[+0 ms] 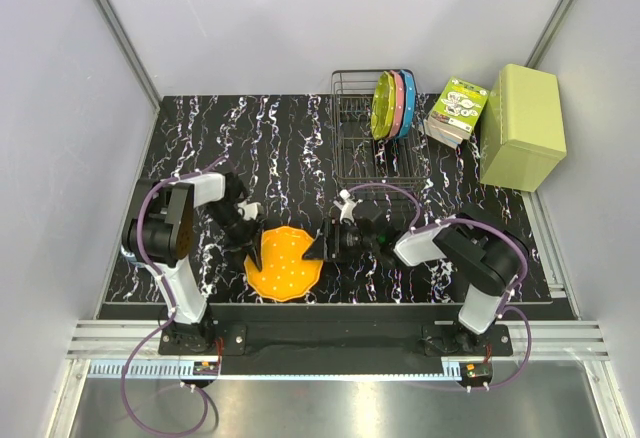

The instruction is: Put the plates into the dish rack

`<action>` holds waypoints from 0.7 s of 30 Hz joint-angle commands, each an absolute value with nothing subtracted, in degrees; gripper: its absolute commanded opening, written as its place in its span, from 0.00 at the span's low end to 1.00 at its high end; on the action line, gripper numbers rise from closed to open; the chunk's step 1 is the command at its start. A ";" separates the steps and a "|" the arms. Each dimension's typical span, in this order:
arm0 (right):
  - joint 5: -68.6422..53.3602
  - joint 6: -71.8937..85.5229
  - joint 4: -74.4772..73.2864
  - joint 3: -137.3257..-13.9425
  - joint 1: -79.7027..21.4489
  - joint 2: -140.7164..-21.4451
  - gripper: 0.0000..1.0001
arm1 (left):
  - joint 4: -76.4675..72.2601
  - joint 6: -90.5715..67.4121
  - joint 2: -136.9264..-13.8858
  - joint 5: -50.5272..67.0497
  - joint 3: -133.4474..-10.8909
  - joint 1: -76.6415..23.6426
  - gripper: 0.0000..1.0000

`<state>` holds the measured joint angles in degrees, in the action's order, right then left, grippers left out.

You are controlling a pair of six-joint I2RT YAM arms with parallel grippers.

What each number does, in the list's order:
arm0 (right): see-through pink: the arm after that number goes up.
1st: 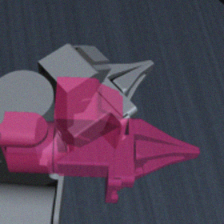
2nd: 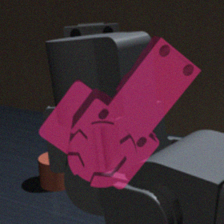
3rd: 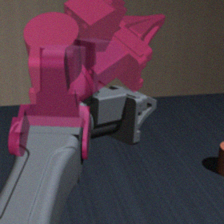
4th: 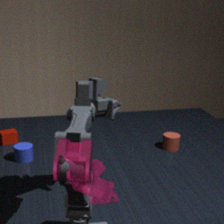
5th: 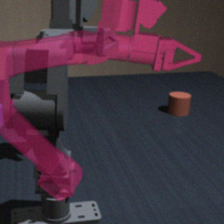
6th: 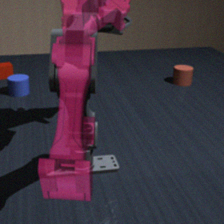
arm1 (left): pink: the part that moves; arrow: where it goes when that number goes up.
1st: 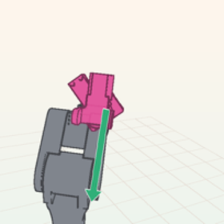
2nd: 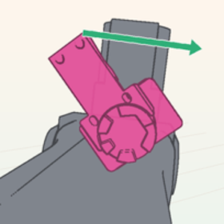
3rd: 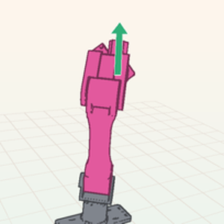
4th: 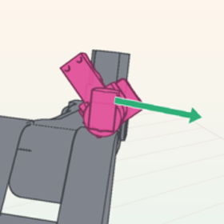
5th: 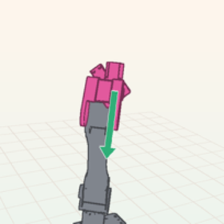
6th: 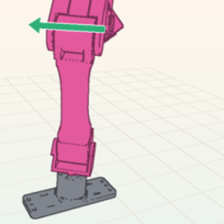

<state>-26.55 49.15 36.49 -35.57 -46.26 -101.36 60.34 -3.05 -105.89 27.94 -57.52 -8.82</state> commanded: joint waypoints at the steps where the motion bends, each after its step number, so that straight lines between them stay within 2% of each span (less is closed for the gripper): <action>1: -35.52 46.14 39.48 -35.60 -49.04 -98.18 0.73 | 50.19 -3.25 -104.77 36.38 -58.89 -9.84 0.44; 10: -30.58 53.78 47.36 -37.61 -49.04 -101.06 0.73 | 49.31 -3.52 -105.38 41.48 -58.62 -11.51 0.41; 14: -27.09 54.05 46.49 -40.51 -49.22 -103.27 0.72 | 49.31 -3.69 -106.17 42.10 -59.15 -12.30 0.40; 20: -23.57 52.74 41.50 -41.92 -50.45 -102.31 0.63 | 49.31 -3.87 -105.30 42.19 -59.06 -12.39 0.40; 21: -23.38 52.47 40.44 -41.92 -50.45 -101.87 0.59 | 49.22 -3.95 -105.12 42.01 -58.89 -12.39 0.40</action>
<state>-22.13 51.83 35.70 -37.60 -46.50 -103.07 59.24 -2.63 -105.78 29.30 -57.52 -9.93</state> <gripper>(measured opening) 0.646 0.405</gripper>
